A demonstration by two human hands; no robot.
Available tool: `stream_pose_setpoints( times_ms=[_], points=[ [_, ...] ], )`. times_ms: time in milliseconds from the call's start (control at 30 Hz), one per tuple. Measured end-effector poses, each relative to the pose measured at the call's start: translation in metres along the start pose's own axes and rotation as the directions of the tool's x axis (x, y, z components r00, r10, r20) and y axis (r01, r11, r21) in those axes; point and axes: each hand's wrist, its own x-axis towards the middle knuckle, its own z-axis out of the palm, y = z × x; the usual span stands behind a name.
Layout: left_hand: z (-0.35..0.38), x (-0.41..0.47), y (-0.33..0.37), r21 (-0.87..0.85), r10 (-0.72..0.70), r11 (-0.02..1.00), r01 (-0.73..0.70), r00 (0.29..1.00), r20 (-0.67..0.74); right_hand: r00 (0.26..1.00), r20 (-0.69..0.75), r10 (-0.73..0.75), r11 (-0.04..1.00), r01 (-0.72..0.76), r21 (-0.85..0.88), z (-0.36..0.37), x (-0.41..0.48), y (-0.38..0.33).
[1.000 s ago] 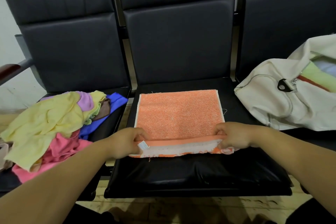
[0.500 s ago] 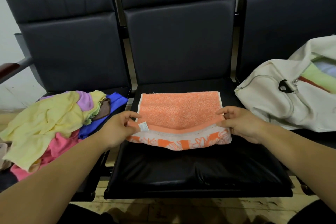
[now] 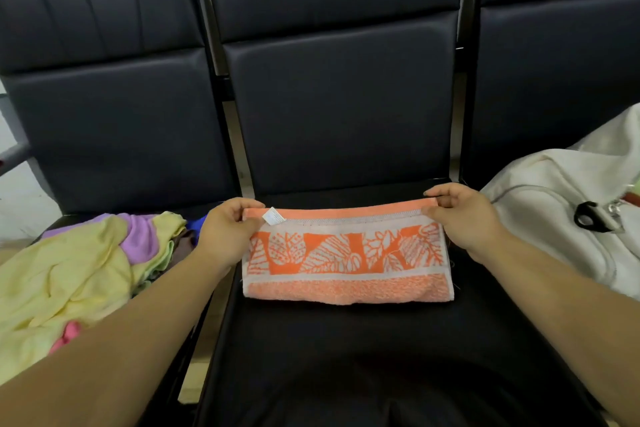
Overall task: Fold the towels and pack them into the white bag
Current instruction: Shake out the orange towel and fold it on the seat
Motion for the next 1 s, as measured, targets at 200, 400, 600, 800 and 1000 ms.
stream_pose_setpoints(
  times_ms=[200,400,600,800,1000],
  points=[
    [0.036,0.059,-0.026,0.088,-0.011,0.996,0.018,0.996,-0.087,0.999,-0.033,-0.025,0.994,0.022,-0.103,0.019,0.042,0.026],
    [0.069,0.029,-0.042,0.592,0.290,0.772,-0.230,0.957,-0.007,0.942,0.114,-0.316,0.775,0.325,-0.541,0.020,0.031,0.049],
    [0.099,-0.042,-0.029,0.526,0.235,0.611,-0.591,0.771,0.592,0.867,0.477,-0.140,0.549,0.469,-0.692,0.009,0.005,0.037],
    [0.099,-0.050,-0.017,0.728,-0.006,0.375,-0.574,0.784,0.621,0.756,0.645,0.112,0.525,0.506,-0.684,-0.008,-0.057,0.030],
    [0.084,-0.117,-0.021,0.591,0.044,0.526,-0.612,0.714,0.699,0.677,0.735,-0.032,0.599,0.602,-0.528,-0.009,-0.098,0.049]
  ],
)
